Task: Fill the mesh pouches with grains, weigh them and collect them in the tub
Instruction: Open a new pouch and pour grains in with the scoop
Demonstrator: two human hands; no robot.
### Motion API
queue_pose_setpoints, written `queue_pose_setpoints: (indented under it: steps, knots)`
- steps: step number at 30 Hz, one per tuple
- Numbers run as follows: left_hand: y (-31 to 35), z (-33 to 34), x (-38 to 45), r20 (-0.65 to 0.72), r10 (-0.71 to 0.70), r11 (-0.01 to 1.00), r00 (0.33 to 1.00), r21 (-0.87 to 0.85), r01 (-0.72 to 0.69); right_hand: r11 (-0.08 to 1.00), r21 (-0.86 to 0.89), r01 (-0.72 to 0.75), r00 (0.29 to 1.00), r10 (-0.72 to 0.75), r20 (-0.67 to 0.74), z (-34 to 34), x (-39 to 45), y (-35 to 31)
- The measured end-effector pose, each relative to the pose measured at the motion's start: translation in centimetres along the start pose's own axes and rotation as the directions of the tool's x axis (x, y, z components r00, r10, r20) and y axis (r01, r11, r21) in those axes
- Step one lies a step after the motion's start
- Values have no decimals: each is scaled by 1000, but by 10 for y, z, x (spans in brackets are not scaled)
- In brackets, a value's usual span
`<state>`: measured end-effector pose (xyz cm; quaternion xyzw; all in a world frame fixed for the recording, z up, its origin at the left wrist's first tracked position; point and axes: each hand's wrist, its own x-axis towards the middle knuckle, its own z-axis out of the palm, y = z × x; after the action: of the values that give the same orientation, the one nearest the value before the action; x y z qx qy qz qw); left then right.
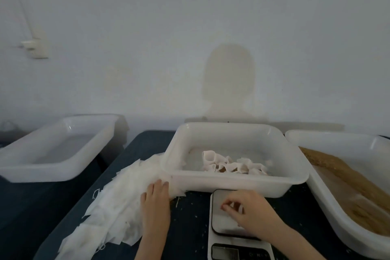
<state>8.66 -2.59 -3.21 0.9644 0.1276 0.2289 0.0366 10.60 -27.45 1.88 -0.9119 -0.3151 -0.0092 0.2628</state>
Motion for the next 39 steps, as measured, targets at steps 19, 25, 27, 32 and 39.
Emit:
queue_pose_setpoints:
  steps: [19, 25, 27, 32, 39]
  knots:
    - [2, -21, 3, 330, 44, 983, 943, -183, 19, 995, 51, -87, 996, 88, -27, 10, -6, 1]
    - [-3, -34, 1, 270, -34, 981, 962, -172, 83, 994, 65, -92, 996, 93, -9, 12, -6, 3]
    - [3, -48, 1, 136, -70, 974, 988, -203, 97, 992, 78, -98, 995, 99, -9, 13, -6, 2]
    - [27, -85, 3, -47, -72, 843, 996, -536, 35, 971, 228, -69, 993, 89, -82, 12, -6, -5]
    - [86, -90, -2, 60, -29, 662, 998, -747, 64, 875, 485, -13, 971, 126, -202, 8, -8, -27]
